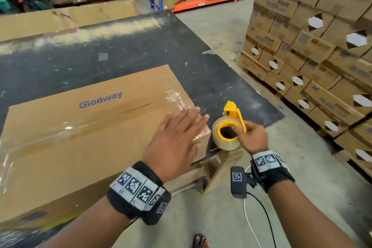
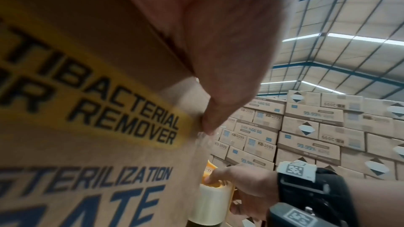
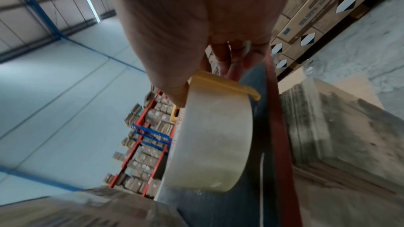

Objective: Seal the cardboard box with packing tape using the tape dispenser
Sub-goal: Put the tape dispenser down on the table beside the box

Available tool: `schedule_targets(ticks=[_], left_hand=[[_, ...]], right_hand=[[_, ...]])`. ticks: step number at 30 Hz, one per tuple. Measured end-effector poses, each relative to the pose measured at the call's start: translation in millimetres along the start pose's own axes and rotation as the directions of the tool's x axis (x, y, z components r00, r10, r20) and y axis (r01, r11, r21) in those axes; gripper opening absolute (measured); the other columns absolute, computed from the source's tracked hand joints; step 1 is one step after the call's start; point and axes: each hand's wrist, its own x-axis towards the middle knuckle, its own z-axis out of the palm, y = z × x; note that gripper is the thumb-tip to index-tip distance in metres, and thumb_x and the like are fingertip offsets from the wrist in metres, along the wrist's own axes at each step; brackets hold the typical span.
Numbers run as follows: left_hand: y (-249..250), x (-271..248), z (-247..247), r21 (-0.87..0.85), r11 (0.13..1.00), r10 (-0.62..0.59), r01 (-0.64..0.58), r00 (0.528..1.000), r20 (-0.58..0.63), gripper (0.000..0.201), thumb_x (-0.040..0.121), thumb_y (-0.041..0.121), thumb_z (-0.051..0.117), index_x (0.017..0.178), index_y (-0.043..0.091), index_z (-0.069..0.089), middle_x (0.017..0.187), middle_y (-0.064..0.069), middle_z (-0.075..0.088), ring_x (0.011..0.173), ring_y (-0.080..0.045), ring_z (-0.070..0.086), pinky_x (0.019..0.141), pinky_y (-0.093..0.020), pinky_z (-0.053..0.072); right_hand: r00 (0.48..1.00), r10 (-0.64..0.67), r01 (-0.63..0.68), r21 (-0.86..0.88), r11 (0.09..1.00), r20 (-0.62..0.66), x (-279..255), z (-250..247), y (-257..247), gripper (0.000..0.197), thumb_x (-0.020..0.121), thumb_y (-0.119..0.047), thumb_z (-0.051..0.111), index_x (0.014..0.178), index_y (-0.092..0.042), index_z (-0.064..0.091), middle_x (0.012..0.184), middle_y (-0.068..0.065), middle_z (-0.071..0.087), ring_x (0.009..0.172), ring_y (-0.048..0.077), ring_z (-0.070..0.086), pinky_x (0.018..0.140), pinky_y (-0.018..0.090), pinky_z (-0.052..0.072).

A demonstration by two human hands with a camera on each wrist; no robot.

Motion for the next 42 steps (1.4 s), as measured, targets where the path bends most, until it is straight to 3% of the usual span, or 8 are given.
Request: schedule_targets(ticks=[10,13,17,23,27,29,33,42], left_hand=[[3,1,-2,-0.067,0.996,-0.050,0.051,0.998,0.027,0.071,0.095,0.045,0.049,0.160,0.040,0.019,0.172,0.011,0.014,0.160,-0.010,0.007,0.127,-0.048,0.019],[6,-3,-10,-0.286,0.955,-0.105,0.083,0.992,-0.063,0.069,0.089,0.048,0.063,0.153,0.038,0.038,0.166,0.013,0.032,0.157,-0.005,0.017,0.125,-0.046,0.024],[-2,-33,-28,-0.471,0.876,-0.243,0.103,0.938,-0.247,0.054,0.088,0.043,0.073,0.139,0.032,0.059,0.147,0.014,0.053,0.149,-0.008,0.037,0.119,-0.045,0.034],[-62,-138,-64,-0.355,0.845,-0.513,0.400,0.793,-0.327,0.045,0.090,0.051,0.061,0.133,0.036,0.062,0.143,0.015,0.054,0.143,-0.012,0.042,0.117,-0.053,0.036],[-112,-216,-71,-0.145,0.683,-0.720,0.716,0.628,-0.295,0.063,0.092,0.068,0.038,0.144,0.037,0.053,0.158,0.001,0.044,0.151,-0.030,0.031,0.121,-0.058,0.026],[-127,-239,-67,-0.121,0.616,-0.783,0.778,0.589,-0.198,0.076,0.089,0.079,0.024,0.153,0.041,0.038,0.167,0.002,0.030,0.156,-0.033,0.021,0.124,-0.058,0.021],[-136,-255,-59,-0.206,0.637,-0.770,0.743,0.627,-0.118,0.080,0.090,0.079,0.018,0.159,0.040,0.022,0.172,0.009,0.010,0.154,-0.021,0.028,0.123,-0.050,0.029],[-155,-271,-53,-0.180,0.627,-0.779,0.758,0.605,-0.165,0.072,0.093,0.077,0.020,0.156,0.044,0.026,0.169,0.008,0.020,0.140,-0.026,0.047,0.102,-0.044,0.052]], right_hand=[[0.985,0.034,-0.013,-0.123,0.992,0.172,47,18,-13,0.038,0.077,-0.036,0.071,0.108,-0.015,0.077,0.099,0.010,0.077,0.101,0.030,0.069,0.079,0.029,0.046],[0.983,0.032,-0.002,-0.170,0.985,0.178,48,14,-14,0.070,0.069,-0.050,0.074,0.131,-0.019,0.063,0.117,0.010,0.068,0.114,0.029,0.062,0.093,0.036,0.050],[0.977,-0.209,0.213,-0.101,0.972,0.042,25,-3,-39,0.075,0.070,-0.058,0.068,0.138,-0.030,0.049,0.126,0.003,0.050,0.114,0.022,0.058,0.093,0.037,0.050],[0.750,-0.641,0.641,0.057,0.765,0.161,-50,-10,-103,0.057,0.087,-0.051,0.056,0.139,-0.029,0.049,0.142,-0.009,0.046,0.128,0.010,0.048,0.104,0.035,0.044],[0.630,-0.716,0.763,-0.065,0.643,0.301,-83,9,-124,0.063,0.090,-0.060,0.043,0.148,-0.036,0.039,0.158,-0.015,0.027,0.140,0.009,0.036,0.110,0.035,0.037],[0.638,-0.684,0.758,-0.130,0.640,0.353,-90,18,-129,0.065,0.089,-0.065,0.037,0.148,-0.037,0.039,0.159,-0.016,0.024,0.140,0.012,0.040,0.106,0.036,0.043],[0.675,-0.641,0.735,-0.264,0.624,0.365,-98,28,-140,0.069,0.084,-0.068,0.029,0.145,-0.038,0.043,0.158,-0.016,0.028,0.131,0.017,0.052,0.089,0.036,0.052],[0.713,-0.579,0.699,-0.323,0.639,0.397,-119,36,-155,0.060,0.091,-0.060,0.037,0.148,-0.041,0.036,0.160,-0.020,0.021,0.132,0.016,0.051,0.086,0.038,0.052]])
